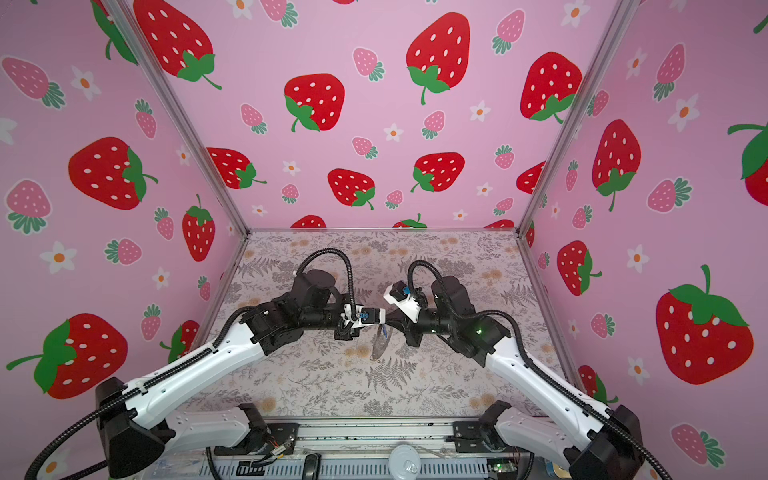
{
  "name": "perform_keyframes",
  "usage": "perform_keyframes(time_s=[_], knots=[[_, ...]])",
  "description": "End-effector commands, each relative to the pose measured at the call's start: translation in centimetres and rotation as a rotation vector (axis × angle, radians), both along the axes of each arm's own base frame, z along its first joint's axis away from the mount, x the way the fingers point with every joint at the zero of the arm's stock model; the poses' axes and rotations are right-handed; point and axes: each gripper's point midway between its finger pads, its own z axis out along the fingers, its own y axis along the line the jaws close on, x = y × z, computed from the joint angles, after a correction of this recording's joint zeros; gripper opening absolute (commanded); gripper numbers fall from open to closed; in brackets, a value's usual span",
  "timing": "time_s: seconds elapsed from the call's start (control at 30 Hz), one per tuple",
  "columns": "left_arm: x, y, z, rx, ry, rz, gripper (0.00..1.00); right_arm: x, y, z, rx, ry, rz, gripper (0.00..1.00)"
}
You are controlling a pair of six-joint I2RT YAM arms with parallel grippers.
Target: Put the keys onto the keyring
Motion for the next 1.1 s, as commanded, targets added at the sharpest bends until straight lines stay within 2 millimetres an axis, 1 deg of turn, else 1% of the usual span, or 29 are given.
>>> perform_keyframes(time_s=[0.0,0.03,0.07,0.1,0.3,0.43,0.5,0.57,0.6,1.07], knots=[[-0.4,-0.5,1.3,-0.012,-0.015,-0.043,0.08,-0.8,0.6,2.9,0.057,-0.086,0.062,0.0],[-0.5,-0.6,1.2,-0.012,-0.011,-0.049,0.07,-0.8,0.7,2.9,0.055,-0.092,0.065,0.0],[-0.6,-0.6,1.2,-0.013,-0.007,-0.053,0.02,-0.8,0.7,3.0,0.056,-0.098,0.068,0.0],[-0.6,-0.7,1.2,-0.014,-0.004,-0.056,0.0,-0.8,0.7,3.0,0.056,-0.103,0.07,0.0],[-1.0,-0.8,0.9,-0.018,0.026,-0.068,0.0,-0.4,0.4,3.5,0.061,-0.157,0.046,0.0],[-1.2,-0.8,0.7,-0.011,0.033,-0.082,0.0,-0.6,0.2,3.6,0.066,-0.177,0.054,0.0],[-1.4,-0.7,0.4,0.001,0.034,-0.089,0.05,-0.8,0.2,3.4,0.063,-0.175,0.062,0.0],[-1.3,-0.5,0.1,0.019,0.033,-0.091,0.05,-1.0,0.1,3.1,0.058,-0.174,0.07,0.0],[-1.3,-0.4,0.0,0.028,0.034,-0.094,0.09,-1.0,0.1,3.0,0.057,-0.173,0.071,0.0],[-1.5,-0.5,-0.7,0.06,0.066,-0.114,0.11,-1.0,0.1,2.7,0.052,-0.182,0.075,0.0]])
